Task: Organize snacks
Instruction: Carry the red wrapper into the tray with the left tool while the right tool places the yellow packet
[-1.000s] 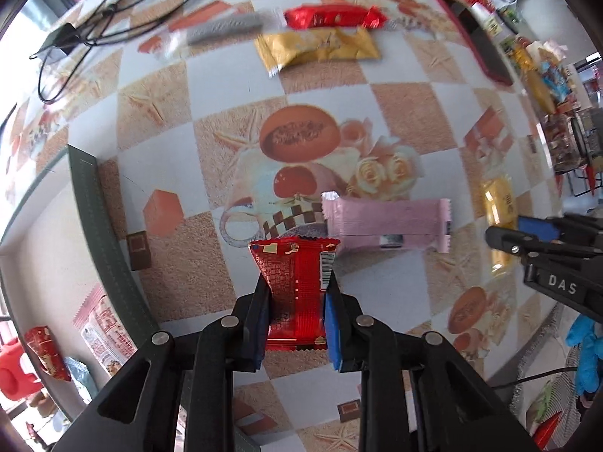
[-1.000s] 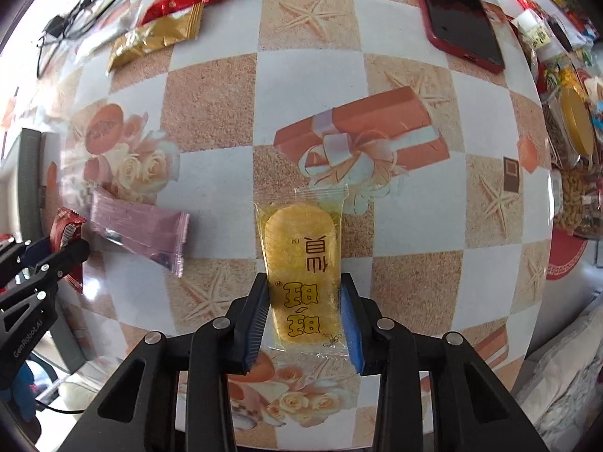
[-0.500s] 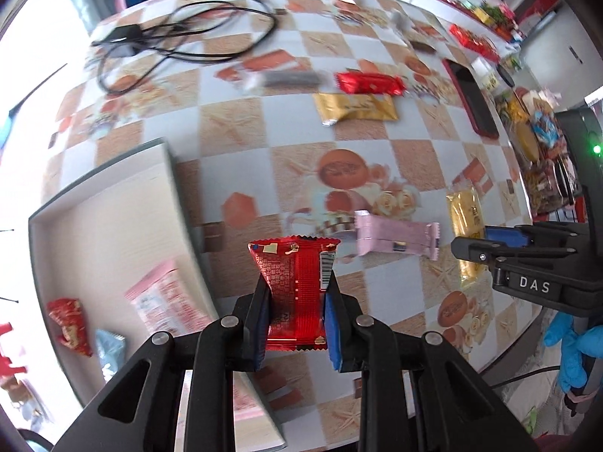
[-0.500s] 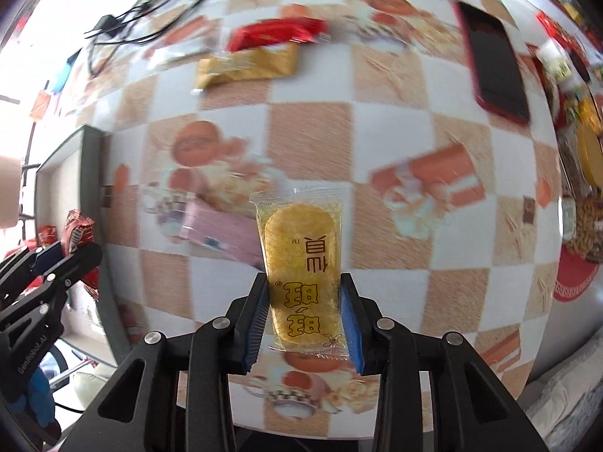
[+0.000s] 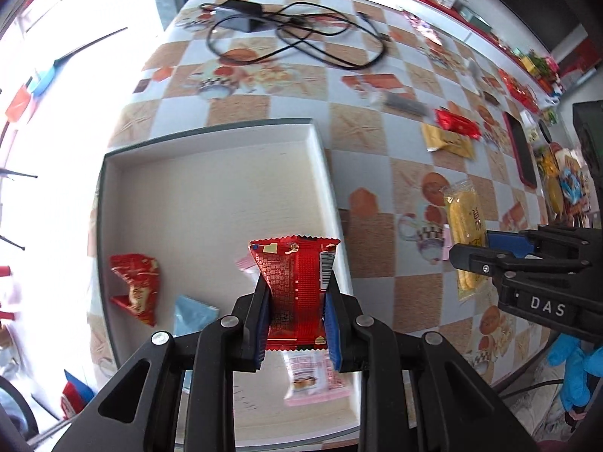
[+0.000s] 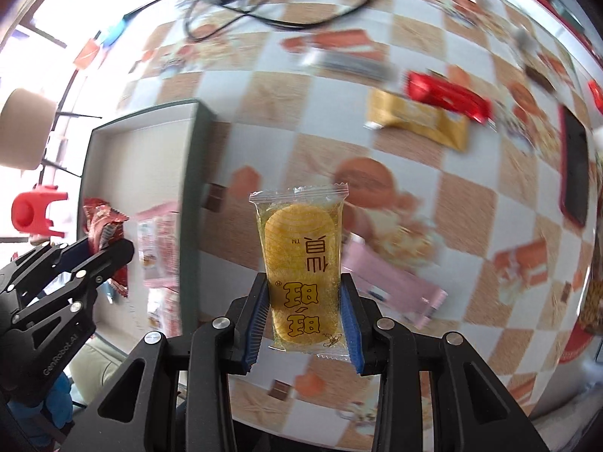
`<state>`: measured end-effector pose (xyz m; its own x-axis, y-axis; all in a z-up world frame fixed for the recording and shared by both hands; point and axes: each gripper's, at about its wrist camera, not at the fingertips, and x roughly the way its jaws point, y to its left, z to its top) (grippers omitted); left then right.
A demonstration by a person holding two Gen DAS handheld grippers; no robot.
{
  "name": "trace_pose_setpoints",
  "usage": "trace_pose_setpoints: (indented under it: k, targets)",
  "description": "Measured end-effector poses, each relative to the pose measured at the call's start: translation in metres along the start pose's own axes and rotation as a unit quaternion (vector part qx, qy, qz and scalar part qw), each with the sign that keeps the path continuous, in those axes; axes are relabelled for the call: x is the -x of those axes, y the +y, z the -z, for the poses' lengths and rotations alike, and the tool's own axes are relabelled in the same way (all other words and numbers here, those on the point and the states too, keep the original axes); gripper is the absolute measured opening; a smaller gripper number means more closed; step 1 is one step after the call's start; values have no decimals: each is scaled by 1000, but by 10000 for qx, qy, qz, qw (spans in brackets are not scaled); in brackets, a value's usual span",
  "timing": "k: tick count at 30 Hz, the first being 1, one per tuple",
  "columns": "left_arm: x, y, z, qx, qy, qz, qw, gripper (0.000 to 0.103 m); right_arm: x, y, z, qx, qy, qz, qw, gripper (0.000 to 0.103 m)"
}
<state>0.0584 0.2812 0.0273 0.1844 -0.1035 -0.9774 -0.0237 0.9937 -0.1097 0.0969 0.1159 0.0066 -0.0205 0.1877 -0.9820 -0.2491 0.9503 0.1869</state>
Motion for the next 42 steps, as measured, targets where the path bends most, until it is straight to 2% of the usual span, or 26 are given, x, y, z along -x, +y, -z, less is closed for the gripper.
trace_pose_setpoints:
  k: [7, 16, 26, 32, 34, 36, 37, 38, 40, 42]
  targets:
    - [-3, 37, 4, 335, 35, -69, 9994, 27, -5, 42, -17, 384, 41, -87, 9992, 38]
    - [-12, 67, 7, 654, 179, -83, 9977, 27, -21, 88, -43, 657, 75, -234, 9975, 38]
    - [-23, 82, 11, 842, 349, -39, 9958, 27, -45, 113, -67, 629, 217, -434, 9968, 38]
    - [-30, 81, 13, 783, 446, -25, 9959, 28, -49, 122, -74, 597, 245, -460, 9969, 38]
    - [-31, 80, 13, 736, 463, -20, 9962, 35, -50, 124, -74, 601, 282, -487, 9966, 38]
    - [-32, 78, 12, 710, 495, -58, 9962, 64, -52, 125, -73, 588, 324, -495, 9965, 38]
    - [-32, 78, 12, 714, 472, -114, 9963, 70, -52, 125, -72, 575, 341, -497, 9965, 39]
    - [-30, 78, 13, 720, 420, -148, 9964, 77, -53, 125, -71, 552, 367, -505, 9965, 48]
    - [-28, 79, 13, 739, 373, -177, 9964, 79, -51, 124, -69, 518, 364, -498, 9968, 59]
    - [-29, 80, 12, 746, 403, -205, 9962, 79, -50, 121, -69, 504, 337, -445, 9972, 64]
